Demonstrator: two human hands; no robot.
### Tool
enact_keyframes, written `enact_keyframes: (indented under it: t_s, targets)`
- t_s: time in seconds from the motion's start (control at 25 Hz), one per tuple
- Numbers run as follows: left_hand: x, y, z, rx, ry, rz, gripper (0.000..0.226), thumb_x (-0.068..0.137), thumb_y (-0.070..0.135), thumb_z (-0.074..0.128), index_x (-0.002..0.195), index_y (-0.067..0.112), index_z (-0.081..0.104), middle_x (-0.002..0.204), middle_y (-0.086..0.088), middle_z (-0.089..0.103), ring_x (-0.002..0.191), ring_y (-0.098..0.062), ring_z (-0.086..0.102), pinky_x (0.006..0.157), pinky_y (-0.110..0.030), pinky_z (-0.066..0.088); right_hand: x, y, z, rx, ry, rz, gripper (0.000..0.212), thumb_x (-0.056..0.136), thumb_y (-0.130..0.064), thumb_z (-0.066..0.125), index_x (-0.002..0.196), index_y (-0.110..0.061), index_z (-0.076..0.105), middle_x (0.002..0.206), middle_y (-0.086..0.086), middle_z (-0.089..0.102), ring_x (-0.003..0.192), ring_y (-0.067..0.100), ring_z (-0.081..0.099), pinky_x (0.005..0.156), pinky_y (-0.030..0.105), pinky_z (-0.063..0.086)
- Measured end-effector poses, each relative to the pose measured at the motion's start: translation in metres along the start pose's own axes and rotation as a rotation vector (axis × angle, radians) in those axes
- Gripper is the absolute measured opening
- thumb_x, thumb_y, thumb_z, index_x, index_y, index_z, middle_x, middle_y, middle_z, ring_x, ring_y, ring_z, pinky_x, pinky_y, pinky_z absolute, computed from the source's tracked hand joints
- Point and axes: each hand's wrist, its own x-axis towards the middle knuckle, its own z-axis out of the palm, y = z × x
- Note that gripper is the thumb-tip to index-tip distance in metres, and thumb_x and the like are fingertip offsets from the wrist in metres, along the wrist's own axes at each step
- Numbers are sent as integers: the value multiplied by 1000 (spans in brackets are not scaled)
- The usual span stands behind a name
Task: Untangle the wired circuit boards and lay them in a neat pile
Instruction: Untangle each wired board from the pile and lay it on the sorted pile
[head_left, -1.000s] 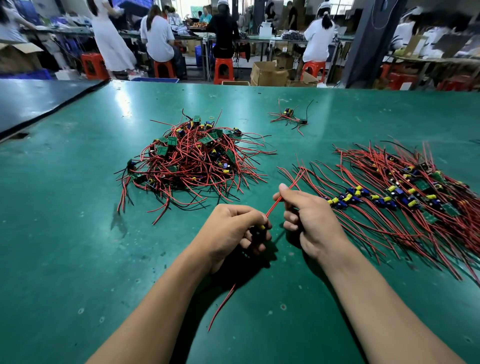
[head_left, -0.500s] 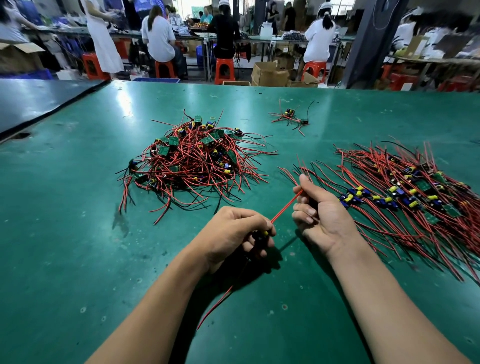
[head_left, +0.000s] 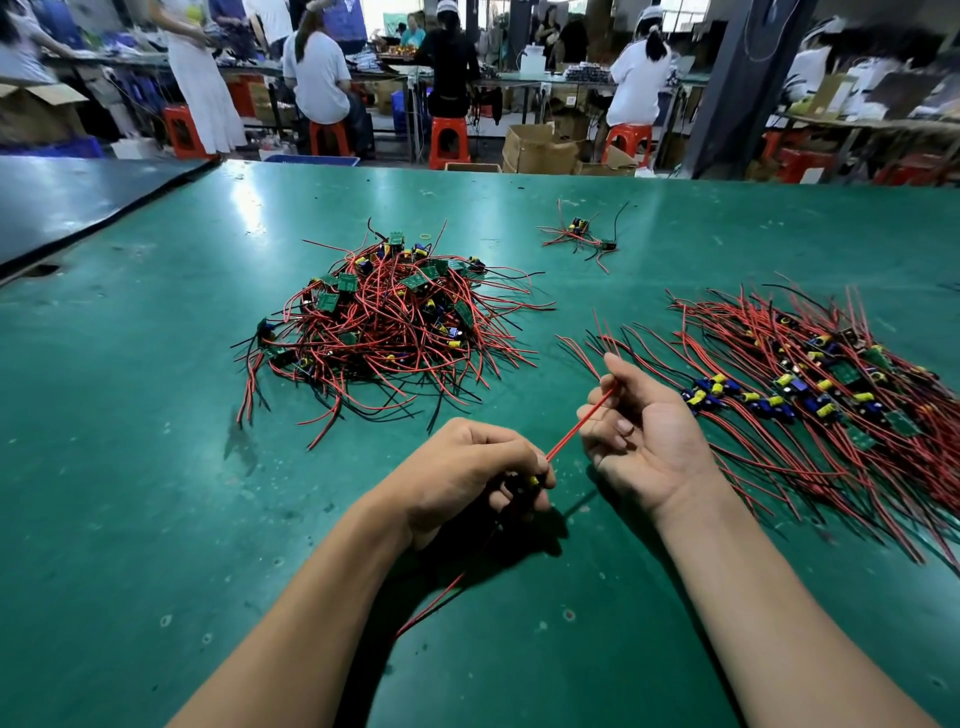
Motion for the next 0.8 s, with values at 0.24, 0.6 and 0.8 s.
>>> enact_keyframes:
  t_s: [0.24,0.6,0.8]
  targets:
    - [4,-3,-3,-84,98,33,20,91,3,56,74,2,68,62,-14,66,46,-16,59,44,-19,48,-4,16,0,-545,-139,-186,31,72,-38,76,83,-9,71,61,-6,50,42,4,34,37,16,27]
    - [5,-5,-4,-88,115,61,23,88,4,59,68,6,70,62,-14,65,47,-17,57,43,-18,43,-2,25,-7,-908,-142,-268,32,88,-42,71,87,-11,77,52,0,50,39,12,35,42,19,27]
    - [1,-3,-4,-32,54,36,30,88,6,57,63,12,72,60,-11,65,46,-16,57,44,-19,39,6,14,-15,-888,-54,-438,32,93,-38,67,82,-9,75,45,-8,43,35,10,27,39,15,20]
